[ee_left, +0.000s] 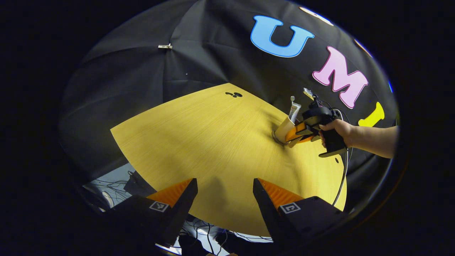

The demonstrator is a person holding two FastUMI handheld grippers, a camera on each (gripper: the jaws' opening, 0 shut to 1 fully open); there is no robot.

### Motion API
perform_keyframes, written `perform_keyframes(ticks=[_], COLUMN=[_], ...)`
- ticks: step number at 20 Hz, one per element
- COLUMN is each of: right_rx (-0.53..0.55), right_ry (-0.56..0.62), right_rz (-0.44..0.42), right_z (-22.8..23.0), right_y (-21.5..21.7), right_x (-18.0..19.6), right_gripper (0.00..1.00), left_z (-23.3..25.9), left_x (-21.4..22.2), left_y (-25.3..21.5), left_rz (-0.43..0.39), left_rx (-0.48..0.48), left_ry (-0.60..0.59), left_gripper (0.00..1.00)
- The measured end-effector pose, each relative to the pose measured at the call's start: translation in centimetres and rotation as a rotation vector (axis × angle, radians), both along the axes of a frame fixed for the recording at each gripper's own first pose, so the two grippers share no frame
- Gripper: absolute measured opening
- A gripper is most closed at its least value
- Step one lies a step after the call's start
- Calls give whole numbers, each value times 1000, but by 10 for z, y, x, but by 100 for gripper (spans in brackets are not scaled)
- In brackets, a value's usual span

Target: Put the toothbrush and toothpaste on the desktop into the cup, then pick up the cup and place it on the coaster on the desktop.

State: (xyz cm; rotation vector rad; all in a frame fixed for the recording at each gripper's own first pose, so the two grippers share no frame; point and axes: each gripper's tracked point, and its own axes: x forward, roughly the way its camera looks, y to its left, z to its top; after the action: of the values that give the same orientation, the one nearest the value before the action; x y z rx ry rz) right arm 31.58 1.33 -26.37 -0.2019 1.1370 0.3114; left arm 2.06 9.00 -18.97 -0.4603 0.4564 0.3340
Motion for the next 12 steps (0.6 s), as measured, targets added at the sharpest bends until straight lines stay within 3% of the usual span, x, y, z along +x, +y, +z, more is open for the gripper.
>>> perform_keyframes(ticks=[1, 5, 9, 12], right_rx=[14, 71, 165, 207], right_ry=[-3, -40, -147, -296], right_rz=[-7, -30, -74, -116], right_z=[10, 41, 101, 165], right_y=[0, -6, -34, -74], right_x=[0, -10, -27, -39], right_gripper=[32, 77, 100, 99], left_z=[1, 9, 28, 56], left_x=[1, 9, 22, 33], left_y=[-1, -8, -22, -33], left_rz=[-7, -56, -126, -181], left_rx=[4, 30, 69, 127], left_ry=[-2, -13, -48, -117], left_gripper=[97, 97, 97, 97])
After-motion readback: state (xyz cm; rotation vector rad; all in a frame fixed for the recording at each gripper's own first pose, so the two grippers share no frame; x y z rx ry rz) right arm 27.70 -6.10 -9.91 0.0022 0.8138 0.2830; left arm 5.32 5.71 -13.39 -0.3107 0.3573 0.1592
